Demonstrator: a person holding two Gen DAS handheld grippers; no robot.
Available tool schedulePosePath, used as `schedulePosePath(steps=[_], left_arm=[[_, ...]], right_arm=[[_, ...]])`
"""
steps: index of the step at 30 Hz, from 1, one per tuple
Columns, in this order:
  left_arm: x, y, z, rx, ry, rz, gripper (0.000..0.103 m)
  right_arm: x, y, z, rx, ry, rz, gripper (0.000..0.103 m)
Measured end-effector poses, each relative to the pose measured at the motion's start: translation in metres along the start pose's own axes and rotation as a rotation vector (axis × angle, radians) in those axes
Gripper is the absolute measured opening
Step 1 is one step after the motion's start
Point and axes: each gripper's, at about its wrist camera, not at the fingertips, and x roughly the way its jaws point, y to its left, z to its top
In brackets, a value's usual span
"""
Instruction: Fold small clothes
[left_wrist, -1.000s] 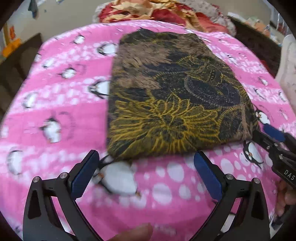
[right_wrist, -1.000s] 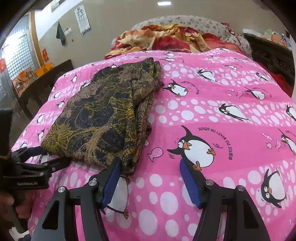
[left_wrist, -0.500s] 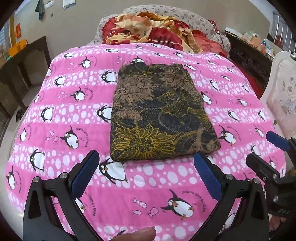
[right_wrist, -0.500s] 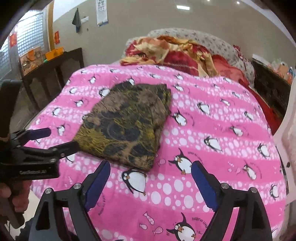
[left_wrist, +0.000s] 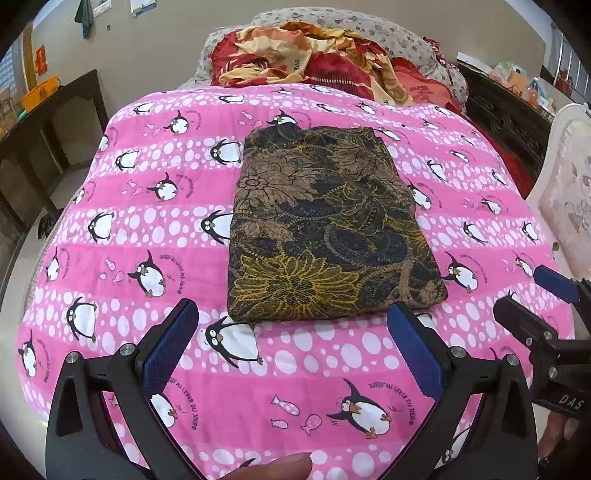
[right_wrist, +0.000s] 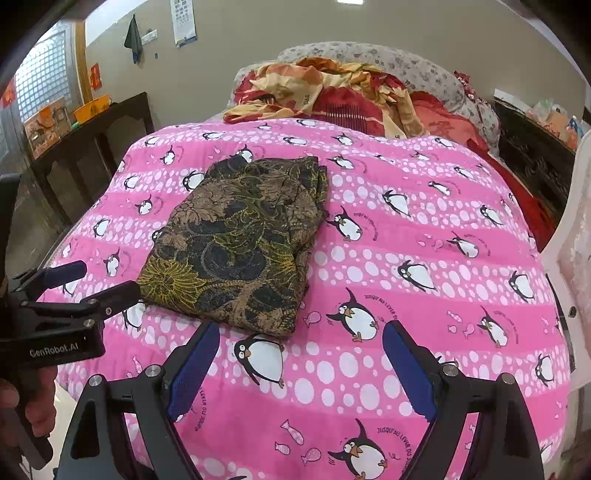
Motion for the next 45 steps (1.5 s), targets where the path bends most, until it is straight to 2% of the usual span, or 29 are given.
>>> schedulePosePath(steps=[2, 5, 18, 35, 45], left_arm=[[0.001, 0.001, 0.000, -0.004, 0.004, -0.011, 0.102], [0.002, 0.000, 0.002, -0.008, 0.007, -0.010, 0.102], [0.003, -0.002, 0.009, -0.015, 0.018, -0.020, 0.102], [-0.002, -0.011, 0.007, 0.007, 0.025, -0.027, 0.102], [0.001, -0.007, 0.007, -0.008, 0.035, -0.020, 0.102]], right_arm=[[0.001, -0.001, 0.002, 0.024, 0.007, 0.000, 0.091], [0.003, -0.005, 0.006, 0.052, 0.010, 0.008, 0.103], [0.015, -0.006, 0.014, 0.041, 0.058, -0.019, 0.103], [-0.011, 0.006, 0.024, 0.014, -0.001, 0.004, 0.103], [-0.013, 0.006, 0.021, 0.007, -0.002, 0.011, 0.103]])
